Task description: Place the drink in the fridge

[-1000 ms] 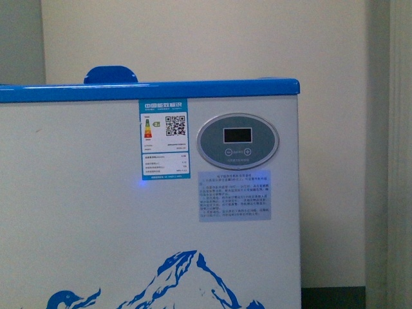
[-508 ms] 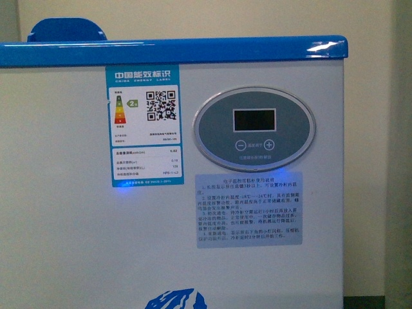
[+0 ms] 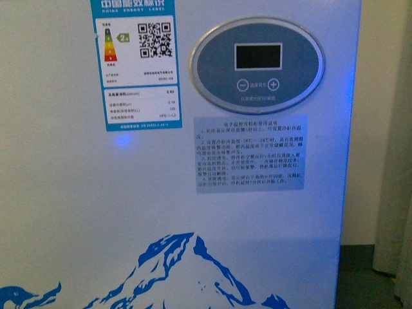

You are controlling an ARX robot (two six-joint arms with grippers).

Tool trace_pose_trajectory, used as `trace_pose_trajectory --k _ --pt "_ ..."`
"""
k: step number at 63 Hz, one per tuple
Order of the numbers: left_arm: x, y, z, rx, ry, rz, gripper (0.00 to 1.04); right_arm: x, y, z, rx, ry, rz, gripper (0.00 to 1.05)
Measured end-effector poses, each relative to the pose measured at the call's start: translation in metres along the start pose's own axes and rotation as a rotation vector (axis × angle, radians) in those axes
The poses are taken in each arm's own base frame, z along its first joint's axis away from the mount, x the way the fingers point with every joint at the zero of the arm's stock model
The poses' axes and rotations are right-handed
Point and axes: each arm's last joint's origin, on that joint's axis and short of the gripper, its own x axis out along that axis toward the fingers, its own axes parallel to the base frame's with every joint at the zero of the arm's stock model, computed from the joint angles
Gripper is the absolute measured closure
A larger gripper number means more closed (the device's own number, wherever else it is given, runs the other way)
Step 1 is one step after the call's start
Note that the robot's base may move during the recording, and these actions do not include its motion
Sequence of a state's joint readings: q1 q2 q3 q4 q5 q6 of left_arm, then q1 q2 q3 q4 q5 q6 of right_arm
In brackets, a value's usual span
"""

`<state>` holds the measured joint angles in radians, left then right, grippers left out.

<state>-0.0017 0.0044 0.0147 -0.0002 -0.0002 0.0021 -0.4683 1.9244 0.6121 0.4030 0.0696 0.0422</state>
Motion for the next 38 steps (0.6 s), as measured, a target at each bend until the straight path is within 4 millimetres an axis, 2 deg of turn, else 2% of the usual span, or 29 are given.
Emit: trace_pose_trajectory --k 14,24,29,38 --pt "0.000 0.000 0.000 0.000 0.000 0.000 0.08 0.078 0.014 -0.029 0.015 0.124 -0.006 0.07" --pt "0.000 0.000 0.000 0.000 0.000 0.000 0.08 0.125 0.014 -0.054 0.030 0.192 -0.029 0.07" --pt "0.000 0.000 0.000 0.000 0.000 0.000 0.08 0.152 0.009 -0.073 0.038 0.229 -0.052 0.07" --pt "0.000 0.000 0.000 0.000 0.000 0.000 0.08 0.175 0.000 -0.094 0.030 0.261 -0.088 0.07"
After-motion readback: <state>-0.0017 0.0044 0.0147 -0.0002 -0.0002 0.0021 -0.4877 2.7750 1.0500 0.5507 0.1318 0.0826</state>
